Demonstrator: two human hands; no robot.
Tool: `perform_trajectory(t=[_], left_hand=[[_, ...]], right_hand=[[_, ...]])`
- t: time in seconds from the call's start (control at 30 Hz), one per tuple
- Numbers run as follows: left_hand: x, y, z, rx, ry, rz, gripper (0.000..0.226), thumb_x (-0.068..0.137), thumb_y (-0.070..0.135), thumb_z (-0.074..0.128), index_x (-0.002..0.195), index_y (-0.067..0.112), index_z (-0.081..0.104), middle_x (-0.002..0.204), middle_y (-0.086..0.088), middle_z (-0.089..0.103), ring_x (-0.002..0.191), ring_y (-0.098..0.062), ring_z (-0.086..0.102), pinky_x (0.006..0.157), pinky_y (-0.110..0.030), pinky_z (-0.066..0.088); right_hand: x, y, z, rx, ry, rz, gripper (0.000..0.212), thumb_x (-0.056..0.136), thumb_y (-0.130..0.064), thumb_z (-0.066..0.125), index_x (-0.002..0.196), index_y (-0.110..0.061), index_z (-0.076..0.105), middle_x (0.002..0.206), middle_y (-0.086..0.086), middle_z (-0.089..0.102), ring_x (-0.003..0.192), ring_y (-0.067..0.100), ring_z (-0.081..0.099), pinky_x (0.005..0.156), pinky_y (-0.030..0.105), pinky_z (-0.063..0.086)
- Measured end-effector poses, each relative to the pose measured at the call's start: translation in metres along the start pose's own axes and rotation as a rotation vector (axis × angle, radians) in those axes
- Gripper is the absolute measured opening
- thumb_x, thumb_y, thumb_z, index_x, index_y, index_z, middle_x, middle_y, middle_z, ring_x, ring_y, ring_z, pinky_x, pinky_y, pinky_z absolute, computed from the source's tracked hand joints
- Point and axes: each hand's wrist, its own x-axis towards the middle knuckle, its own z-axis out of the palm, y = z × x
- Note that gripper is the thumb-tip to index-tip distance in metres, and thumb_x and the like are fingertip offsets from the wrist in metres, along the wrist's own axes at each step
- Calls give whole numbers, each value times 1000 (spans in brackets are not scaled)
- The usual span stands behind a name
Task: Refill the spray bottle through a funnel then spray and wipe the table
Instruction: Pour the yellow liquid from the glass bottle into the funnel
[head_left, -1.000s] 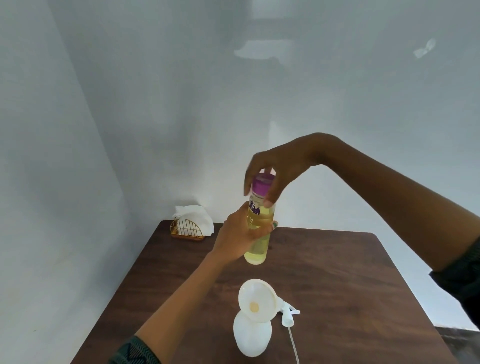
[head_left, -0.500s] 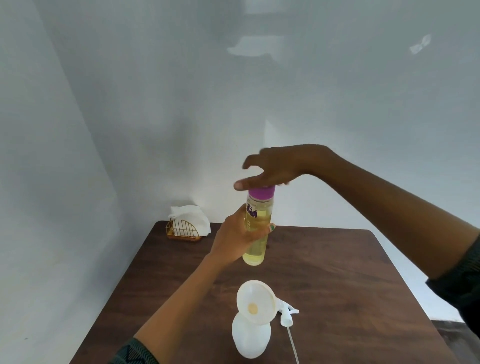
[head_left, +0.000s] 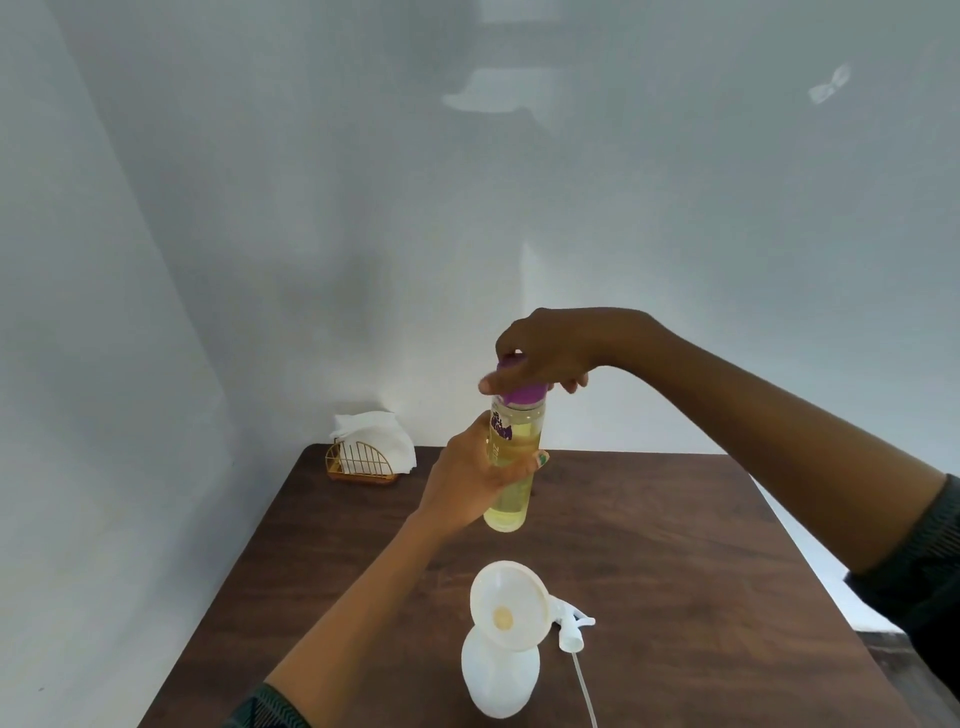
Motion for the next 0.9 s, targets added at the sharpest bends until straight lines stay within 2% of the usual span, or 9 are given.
perform_trajectory(t=[0.1,0.2,0.3,0.4,0.5,0.6,0.7,0.8,0.9], left_hand=[[0,-4,1,11,-6,-7,55,76,50,72,121,24,54,110,8,69,98,-12,66,90,-37,56],[1,-7,2,21,-14,-27,61,76,54,70,125,22,52,117,4,67,103,-16,65,93,-40,55],[1,-7,1,7,-8,-47,68,72,61,68,126,23,51,118,4,66,104,-18,65,93,-41,55],[0,-8,1,-15,-10,-40,56,77,50,71,123,25,51,113,7,66,102,-15,65,92,-37,55],[-2,-10,-1,-17,-12,-29,45,78,45,73,115,32,51,104,15,64,97,-9,65,89,-31,55],[-3,-13,0,-20,-8,-26,44,73,54,72,109,37,53,99,20,66,93,-4,65,87,-31,55],[-4,-17,1,-19,-2,-32,41,70,56,73,103,38,56,93,21,69,87,3,66,85,-34,57],[-6,-16,3,-18,-5,-23,39,73,50,75,104,32,59,93,18,70,87,1,67,82,-31,57],[-6,-15,3,-7,-4,-5,35,75,45,76,101,29,59,90,19,69,83,8,65,76,-21,53]], right_hand=[[-1,6,-2,69,-1,-116,25,85,-31,63,108,-20,60,111,6,61,84,26,65,59,26,54],[-5,12,-4,149,12,-205,30,82,-18,69,110,-25,61,117,0,58,98,26,63,79,37,57],[-8,23,-2,272,76,-237,33,81,-21,72,112,-26,61,116,-1,59,86,21,64,73,29,56],[-15,36,6,511,140,-217,32,81,-27,73,111,-24,61,109,0,61,78,12,63,64,18,55],[-21,53,24,749,213,-176,34,78,-26,74,107,-15,61,102,9,68,82,13,66,73,26,58],[-24,70,57,1008,304,-130,40,66,-23,78,97,-7,59,101,19,70,87,20,65,80,32,55],[-25,85,102,1103,418,-15,39,65,-15,82,89,1,57,97,11,74,88,15,70,79,25,54],[-25,98,162,1069,465,168,30,71,-11,81,85,4,60,90,-5,73,75,-2,68,64,8,50],[-26,110,237,1044,404,330,22,72,-7,79,82,-3,59,89,-5,69,83,9,65,63,10,48]])
